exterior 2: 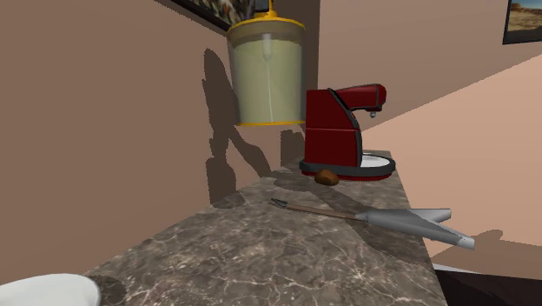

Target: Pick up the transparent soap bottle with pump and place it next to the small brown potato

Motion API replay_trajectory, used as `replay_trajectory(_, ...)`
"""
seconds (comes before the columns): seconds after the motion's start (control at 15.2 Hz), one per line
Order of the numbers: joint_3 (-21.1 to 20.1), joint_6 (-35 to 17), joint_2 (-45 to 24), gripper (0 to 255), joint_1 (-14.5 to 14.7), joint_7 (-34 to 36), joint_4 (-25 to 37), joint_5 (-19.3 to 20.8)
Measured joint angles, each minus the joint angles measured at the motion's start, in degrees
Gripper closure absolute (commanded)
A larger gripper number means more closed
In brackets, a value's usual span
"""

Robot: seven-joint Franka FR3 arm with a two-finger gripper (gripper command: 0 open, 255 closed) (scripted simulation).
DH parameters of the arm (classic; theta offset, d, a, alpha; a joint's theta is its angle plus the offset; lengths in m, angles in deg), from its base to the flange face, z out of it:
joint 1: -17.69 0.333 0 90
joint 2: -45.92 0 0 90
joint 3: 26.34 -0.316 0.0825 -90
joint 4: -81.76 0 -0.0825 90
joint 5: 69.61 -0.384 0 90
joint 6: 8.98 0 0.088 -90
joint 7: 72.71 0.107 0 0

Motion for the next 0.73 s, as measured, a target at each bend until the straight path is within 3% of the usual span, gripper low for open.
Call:
replay_trajectory(0.2,0.93,0.46,0.57,255,-0.69,-1.62,-0.08,0.32)
replay_trajectory(0.73,7.08,-3.25,4.48,255,-4.86,-11.64,-7.27,2.84)
